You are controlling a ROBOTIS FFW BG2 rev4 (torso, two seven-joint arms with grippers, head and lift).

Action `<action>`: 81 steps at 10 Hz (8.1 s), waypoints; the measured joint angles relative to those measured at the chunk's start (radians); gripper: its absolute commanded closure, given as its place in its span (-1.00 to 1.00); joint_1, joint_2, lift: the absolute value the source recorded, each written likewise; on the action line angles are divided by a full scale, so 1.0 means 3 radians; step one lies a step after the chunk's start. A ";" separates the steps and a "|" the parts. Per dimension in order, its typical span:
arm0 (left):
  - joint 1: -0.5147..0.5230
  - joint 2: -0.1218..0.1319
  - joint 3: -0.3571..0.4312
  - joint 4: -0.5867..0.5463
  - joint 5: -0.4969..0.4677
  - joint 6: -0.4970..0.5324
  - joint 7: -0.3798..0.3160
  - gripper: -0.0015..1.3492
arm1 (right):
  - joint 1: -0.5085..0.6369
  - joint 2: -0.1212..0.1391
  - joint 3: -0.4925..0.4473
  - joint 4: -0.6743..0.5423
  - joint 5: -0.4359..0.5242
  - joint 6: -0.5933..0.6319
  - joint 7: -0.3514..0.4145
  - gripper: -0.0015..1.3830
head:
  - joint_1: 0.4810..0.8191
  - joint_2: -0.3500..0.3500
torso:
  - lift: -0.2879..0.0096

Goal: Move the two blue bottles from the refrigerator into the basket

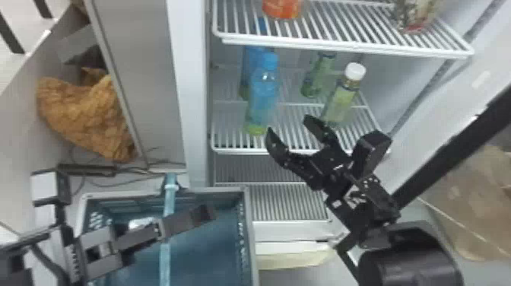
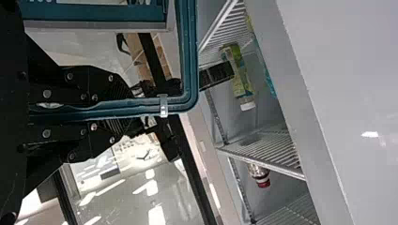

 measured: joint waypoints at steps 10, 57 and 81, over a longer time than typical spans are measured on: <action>-0.0044 0.0010 -0.0038 0.0055 0.0008 -0.0003 0.0000 0.78 | -0.0766 -0.0052 0.0350 0.0746 -0.0031 -0.0001 -0.0123 -0.75 | 0.27 -0.23 | -0.54; -0.0128 -0.0020 -0.0124 0.0234 0.0153 -0.0058 0.0005 0.78 | 0.0709 -0.0195 -0.0323 -0.1046 -0.0599 0.0610 0.0130 -0.77 | 0.27 -0.50 | -0.54; -0.0173 -0.0015 -0.0144 0.0290 0.0166 -0.0052 0.0005 0.78 | -0.1920 -0.0140 0.0609 0.1690 -0.0472 0.0379 -0.0270 -0.87 | 0.27 -0.27 | -0.54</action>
